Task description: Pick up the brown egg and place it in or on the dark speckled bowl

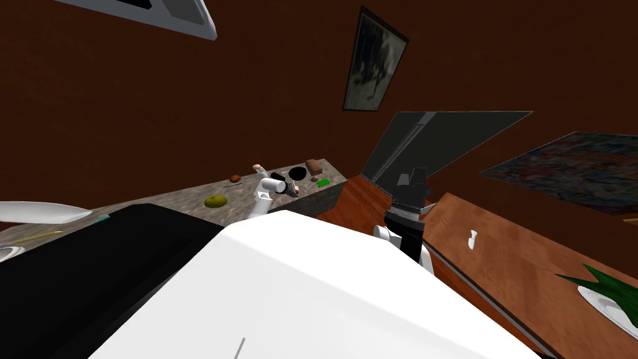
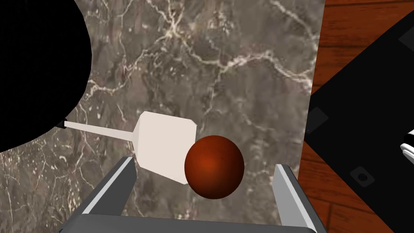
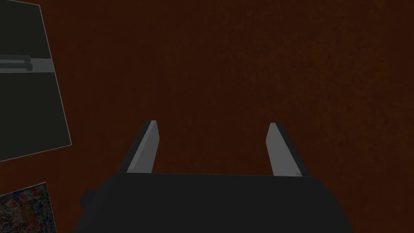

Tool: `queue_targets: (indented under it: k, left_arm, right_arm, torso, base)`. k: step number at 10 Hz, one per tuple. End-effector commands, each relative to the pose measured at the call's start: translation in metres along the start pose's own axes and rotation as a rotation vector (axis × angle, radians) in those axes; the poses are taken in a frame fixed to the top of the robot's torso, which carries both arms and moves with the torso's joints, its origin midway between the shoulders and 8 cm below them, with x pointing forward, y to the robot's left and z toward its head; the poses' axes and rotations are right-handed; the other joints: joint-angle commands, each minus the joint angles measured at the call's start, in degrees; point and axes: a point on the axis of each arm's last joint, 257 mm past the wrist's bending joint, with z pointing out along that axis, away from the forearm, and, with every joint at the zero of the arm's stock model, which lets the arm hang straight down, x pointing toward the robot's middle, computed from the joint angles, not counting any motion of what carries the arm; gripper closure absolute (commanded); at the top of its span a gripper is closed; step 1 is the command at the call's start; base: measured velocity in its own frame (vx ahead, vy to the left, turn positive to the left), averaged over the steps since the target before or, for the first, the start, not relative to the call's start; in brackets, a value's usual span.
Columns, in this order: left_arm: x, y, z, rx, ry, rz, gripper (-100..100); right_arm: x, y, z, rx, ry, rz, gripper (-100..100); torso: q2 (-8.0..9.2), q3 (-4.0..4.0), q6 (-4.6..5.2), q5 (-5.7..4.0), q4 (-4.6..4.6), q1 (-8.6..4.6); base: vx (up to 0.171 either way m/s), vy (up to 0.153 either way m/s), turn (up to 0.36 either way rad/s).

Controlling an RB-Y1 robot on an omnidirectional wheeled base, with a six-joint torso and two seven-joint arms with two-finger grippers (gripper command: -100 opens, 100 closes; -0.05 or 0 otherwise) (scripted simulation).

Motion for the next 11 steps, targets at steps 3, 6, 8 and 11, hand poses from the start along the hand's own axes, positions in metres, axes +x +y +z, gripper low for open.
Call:
queue_targets:
  k: [3,6,8,11]
  left_arm:
    - [-0.003,-0.001,0.017,0.003,0.001,-0.002,-100]
    - [-0.004,-0.002,0.019,0.003,0.001,-0.002,100]
    - [-0.004,0.0,0.02,-0.001,0.001,-0.001,100]
    - [-0.004,0.0,0.02,0.0,0.001,-0.002,0]
  right_arm:
    - [0.0,0.0,0.0,0.0,0.0,0.0,0]
    - [0.0,0.0,0.0,0.0,0.0,0.0,0]
    - [0.0,0.0,0.0,0.0,0.0,0.0,0]
    - [0.0,0.0,0.0,0.0,0.0,0.0,0]
  torso:
    - [0.05,0.03,0.0,0.0,0.01,-0.01]
    - [0.08,0.05,0.0,0.0,0.02,0.01]
    - [0.02,0.03,-0.02,0.0,0.04,0.1]
    - [-0.02,0.0,-0.01,0.01,0.03,0.13]
  base:
    - [0.008,-0.009,-0.007]
    - [0.002,-0.003,-0.001]
    - [-0.003,-0.003,-0.002]
    - [0.0,0.0,0.0]
